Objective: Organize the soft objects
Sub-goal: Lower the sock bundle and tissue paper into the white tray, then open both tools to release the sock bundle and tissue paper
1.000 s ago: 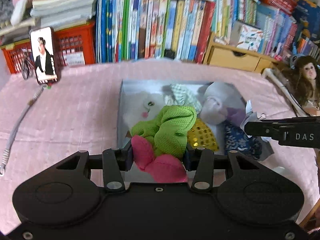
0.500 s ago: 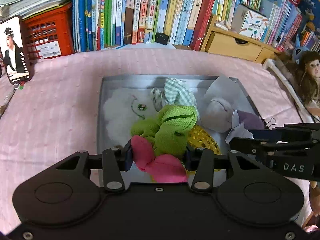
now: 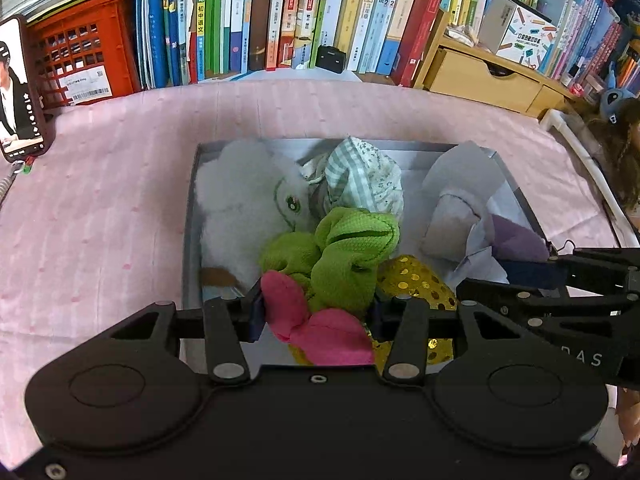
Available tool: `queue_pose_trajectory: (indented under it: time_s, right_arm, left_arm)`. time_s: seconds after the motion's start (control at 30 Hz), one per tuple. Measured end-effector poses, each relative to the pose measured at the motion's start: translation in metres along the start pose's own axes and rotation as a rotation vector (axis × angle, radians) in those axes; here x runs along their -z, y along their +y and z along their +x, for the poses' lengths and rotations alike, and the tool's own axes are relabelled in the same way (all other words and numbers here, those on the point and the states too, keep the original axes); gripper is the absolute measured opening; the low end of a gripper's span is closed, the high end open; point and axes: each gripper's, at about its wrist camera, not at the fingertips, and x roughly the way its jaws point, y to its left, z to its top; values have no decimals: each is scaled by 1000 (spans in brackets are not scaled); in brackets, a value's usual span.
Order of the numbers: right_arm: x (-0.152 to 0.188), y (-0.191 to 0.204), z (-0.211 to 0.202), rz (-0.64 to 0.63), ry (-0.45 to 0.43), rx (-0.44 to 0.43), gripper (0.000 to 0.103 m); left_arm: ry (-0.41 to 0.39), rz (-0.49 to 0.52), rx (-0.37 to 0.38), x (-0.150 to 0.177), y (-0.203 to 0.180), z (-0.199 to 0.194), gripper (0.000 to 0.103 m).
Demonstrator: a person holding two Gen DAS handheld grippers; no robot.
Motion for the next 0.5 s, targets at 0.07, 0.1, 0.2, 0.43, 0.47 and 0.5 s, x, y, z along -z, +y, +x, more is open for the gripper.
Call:
queue_pose_trajectory:
  time_s: [0.07,0.1,0.2,0.43,0.47,0.5]
  right_arm:
    - [-1,-1,2,2,2,1,47]
    - [-1,-2,2,3,2,1,48]
    - [-1,-2,2,5,2,2,49]
    - [-2,0,-5,8,-16,-4,65]
    - [-1,0,-6,10,-19,-4,66]
    - [-1,1,-8,10,-22,-5,67]
  left_arm:
    - [2,-1,1,0,0,2,46]
    - [3,-2,2,0,1,2,47]
    - [8,-8,2,-1,1,2,48]
    - [12,4,-19,1,-4,-4,55]
    - [12,4,-22,1,-4,-5,56]
    - [11,6,-25,2,-5,-6,57]
